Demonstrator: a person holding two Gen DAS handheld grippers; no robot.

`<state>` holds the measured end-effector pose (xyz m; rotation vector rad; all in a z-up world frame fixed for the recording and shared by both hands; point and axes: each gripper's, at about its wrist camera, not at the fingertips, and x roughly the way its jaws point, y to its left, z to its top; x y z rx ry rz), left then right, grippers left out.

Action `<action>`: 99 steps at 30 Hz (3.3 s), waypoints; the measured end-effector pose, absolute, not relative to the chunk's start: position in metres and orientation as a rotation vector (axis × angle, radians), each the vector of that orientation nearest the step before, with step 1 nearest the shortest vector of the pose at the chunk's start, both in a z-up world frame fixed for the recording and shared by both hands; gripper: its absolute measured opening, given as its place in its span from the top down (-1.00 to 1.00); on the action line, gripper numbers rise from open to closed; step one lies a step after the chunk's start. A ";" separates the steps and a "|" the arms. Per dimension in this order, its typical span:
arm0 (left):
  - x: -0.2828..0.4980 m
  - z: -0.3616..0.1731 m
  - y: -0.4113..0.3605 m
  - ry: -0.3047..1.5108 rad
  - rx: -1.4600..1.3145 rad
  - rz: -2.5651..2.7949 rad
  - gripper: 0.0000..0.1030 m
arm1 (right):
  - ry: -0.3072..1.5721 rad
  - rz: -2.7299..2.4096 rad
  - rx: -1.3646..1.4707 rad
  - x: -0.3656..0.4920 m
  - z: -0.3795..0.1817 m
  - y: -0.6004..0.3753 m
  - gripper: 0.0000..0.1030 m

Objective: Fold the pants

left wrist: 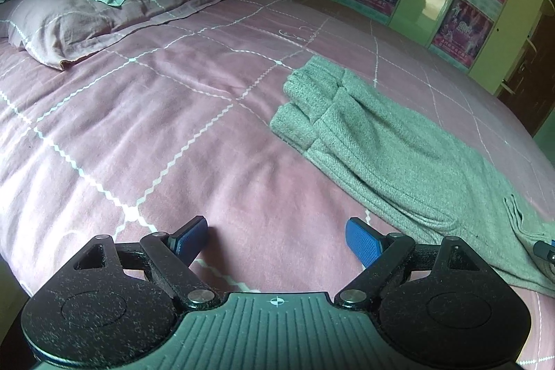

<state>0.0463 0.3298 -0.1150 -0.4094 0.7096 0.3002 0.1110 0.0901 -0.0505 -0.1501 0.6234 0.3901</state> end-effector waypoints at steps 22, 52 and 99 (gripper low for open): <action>0.053 -0.116 0.322 0.743 -0.371 0.300 -0.68 | 0.612 0.491 -0.268 0.085 -0.069 0.119 0.49; 0.267 -0.095 -0.067 0.770 -0.046 -0.324 0.18 | 0.625 0.163 0.071 0.131 -0.037 -0.112 0.80; 0.162 -0.149 0.376 0.358 -0.966 -0.026 0.39 | 0.618 -0.022 0.200 0.075 -0.052 -0.170 0.19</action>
